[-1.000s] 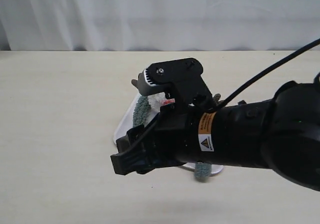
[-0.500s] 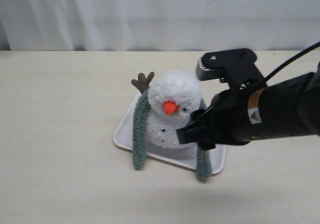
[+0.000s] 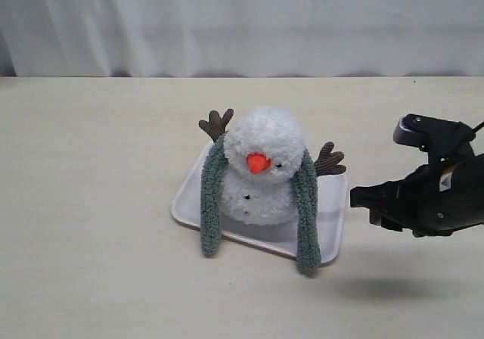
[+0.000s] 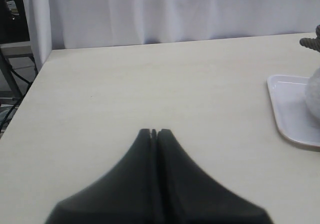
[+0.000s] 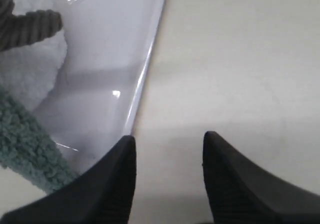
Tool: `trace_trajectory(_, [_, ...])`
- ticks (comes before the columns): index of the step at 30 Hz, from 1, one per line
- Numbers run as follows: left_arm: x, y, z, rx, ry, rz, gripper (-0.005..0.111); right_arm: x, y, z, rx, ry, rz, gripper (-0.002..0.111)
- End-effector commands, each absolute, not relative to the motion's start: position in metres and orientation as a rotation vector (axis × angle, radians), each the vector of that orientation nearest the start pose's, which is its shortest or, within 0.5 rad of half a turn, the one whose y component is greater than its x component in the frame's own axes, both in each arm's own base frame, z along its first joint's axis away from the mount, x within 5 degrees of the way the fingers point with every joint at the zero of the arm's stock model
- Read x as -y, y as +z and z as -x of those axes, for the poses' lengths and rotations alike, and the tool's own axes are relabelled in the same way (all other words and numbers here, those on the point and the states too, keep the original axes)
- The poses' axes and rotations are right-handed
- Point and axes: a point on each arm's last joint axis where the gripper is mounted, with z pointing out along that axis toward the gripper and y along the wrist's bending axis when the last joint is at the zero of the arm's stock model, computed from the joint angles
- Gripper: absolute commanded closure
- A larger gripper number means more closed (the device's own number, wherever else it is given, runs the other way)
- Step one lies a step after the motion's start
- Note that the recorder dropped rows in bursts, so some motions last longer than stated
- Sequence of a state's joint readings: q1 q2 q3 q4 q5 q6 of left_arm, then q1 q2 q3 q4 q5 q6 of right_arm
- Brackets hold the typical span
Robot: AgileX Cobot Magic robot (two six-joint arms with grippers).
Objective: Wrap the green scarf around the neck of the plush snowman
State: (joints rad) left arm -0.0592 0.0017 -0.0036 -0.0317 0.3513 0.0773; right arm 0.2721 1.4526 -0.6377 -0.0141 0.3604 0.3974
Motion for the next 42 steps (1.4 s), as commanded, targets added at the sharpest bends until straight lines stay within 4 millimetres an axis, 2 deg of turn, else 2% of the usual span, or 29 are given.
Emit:
trace_trajectory(1, [0.004, 0.183, -0.053, -1.819, -0.021, -0.106, 0.107, -0.072, 0.154, -0.258, -2.676, 0.254, -0.179, 0.067])
trace_trajectory(6, [0.004, 0.183, -0.053, -1.819, -0.021, -0.106, 0.107, -0.081, 0.130, -0.282, -2.717, 0.253, -0.213, 0.067])
trace_trajectory(10, [0.004, 0.182, -0.053, -1.821, -0.021, -0.107, 0.107, -0.084, 0.119, -0.292, -2.726, 0.246, -0.215, 0.067])
trace_trajectory(17, [0.004, 0.182, -0.053, -1.821, -0.021, -0.107, 0.107, -0.097, 0.112, -0.299, -2.741, 0.254, -0.171, 0.068])
trace_trajectory(22, [0.004, 0.182, -0.053, -1.821, -0.021, -0.107, 0.107, -0.097, 0.105, -0.301, -2.769, 0.237, -0.159, 0.068])
trace_trajectory(25, [0.004, 0.183, -0.053, -1.819, -0.021, -0.106, 0.107, -0.097, 0.101, -0.300, -2.783, 0.226, -0.136, 0.075])
trace_trajectory(33, [0.004, 0.183, -0.053, -1.819, -0.021, -0.106, 0.107, -0.098, 0.101, -0.307, -2.722, 0.214, -0.017, 0.104])
trace_trajectory(36, [0.004, 0.183, -0.053, -1.819, -0.021, -0.106, 0.107, -0.099, 0.104, -0.313, -2.642, 0.214, 0.037, 0.104])
trace_trajectory(42, [0.004, 0.183, -0.053, -1.817, -0.021, -0.106, 0.107, -0.100, 0.108, -0.319, -2.566, 0.233, 0.006, 0.104])
